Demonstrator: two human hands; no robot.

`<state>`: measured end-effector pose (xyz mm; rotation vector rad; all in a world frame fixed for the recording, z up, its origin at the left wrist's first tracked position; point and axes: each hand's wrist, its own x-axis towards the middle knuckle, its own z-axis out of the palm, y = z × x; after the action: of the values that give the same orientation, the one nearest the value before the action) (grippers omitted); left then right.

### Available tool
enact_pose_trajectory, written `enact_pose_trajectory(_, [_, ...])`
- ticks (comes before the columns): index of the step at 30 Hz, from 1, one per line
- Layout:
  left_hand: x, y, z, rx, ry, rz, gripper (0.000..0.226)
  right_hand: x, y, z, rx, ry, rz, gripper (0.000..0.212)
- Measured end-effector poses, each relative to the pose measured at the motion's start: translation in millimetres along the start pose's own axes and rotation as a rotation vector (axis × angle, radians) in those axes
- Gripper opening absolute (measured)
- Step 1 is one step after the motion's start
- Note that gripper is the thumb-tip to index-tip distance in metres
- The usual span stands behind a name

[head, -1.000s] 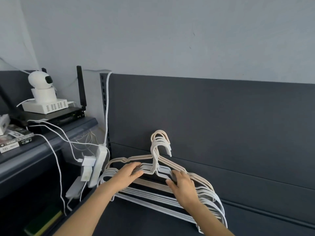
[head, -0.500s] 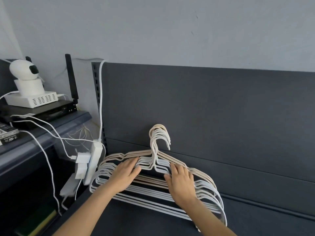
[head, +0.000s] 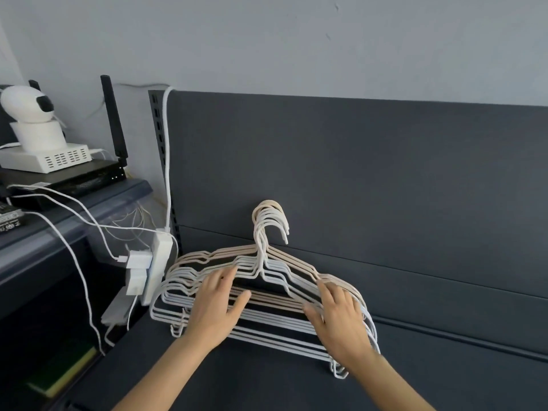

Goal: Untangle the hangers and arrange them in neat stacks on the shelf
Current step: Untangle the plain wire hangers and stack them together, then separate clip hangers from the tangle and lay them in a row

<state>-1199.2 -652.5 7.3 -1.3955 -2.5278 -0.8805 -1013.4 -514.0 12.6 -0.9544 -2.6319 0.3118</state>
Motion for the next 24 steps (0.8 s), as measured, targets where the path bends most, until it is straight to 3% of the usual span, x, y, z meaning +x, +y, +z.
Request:
enact_pose_trajectory(5, [-41, 65, 24, -0.036, -0.135, 0.117, 0.108, -48, 35, -18, -0.095, 0.059, 0.063, 0.060])
enact_pose_trajectory(8, [-53, 105, 45, -0.052, -0.187, 0.196, 0.086, -81, 67, -33, -0.101, 0.067, 0.103, 0.055])
enact_pose_trajectory(13, [-76, 185, 78, -0.018, -0.336, 0.257, 0.081, -150, 134, -67, -0.099, -0.007, 0.207, 0.058])
enact_pose_trajectory(17, [-109, 266, 109, -0.039, -0.461, 0.315, 0.044, -215, 194, -100, -0.095, -0.018, 0.310, 0.053])
enact_pose_trajectory(24, [-172, 409, 150, -0.121, -0.543, 0.413, 0.035, -328, 295, -160, -0.096, 0.004, 0.501, 0.047])
